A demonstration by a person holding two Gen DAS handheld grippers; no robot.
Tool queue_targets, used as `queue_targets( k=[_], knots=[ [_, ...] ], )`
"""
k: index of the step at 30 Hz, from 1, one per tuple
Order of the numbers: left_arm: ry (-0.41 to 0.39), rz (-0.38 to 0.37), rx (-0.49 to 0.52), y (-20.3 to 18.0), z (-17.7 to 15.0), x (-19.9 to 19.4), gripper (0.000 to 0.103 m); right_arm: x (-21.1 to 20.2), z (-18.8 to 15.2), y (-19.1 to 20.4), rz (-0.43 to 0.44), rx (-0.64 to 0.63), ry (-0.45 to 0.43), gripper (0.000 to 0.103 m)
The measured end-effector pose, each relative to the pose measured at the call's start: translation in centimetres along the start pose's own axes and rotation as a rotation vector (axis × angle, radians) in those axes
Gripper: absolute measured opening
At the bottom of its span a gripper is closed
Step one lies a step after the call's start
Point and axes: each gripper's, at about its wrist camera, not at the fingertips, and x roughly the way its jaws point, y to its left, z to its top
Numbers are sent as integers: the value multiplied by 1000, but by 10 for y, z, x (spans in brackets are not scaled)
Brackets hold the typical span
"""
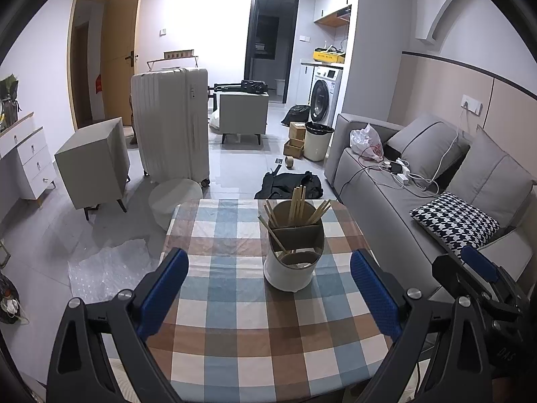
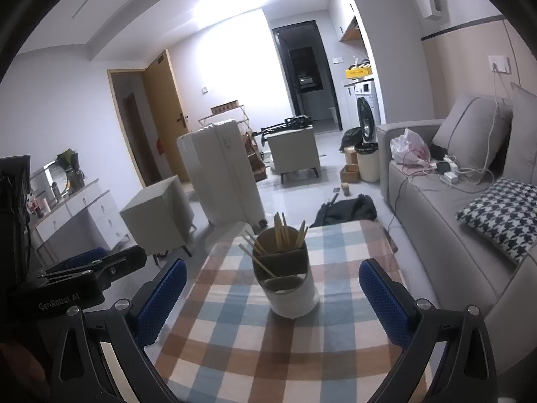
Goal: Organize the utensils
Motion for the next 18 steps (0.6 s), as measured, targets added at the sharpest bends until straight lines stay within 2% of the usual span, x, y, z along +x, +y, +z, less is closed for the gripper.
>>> queue_targets(
  k=[18],
  knots=[
    [-2,2,-7,0,0,-1,95,1,-1,-2,-11,8,0,103]
  ],
)
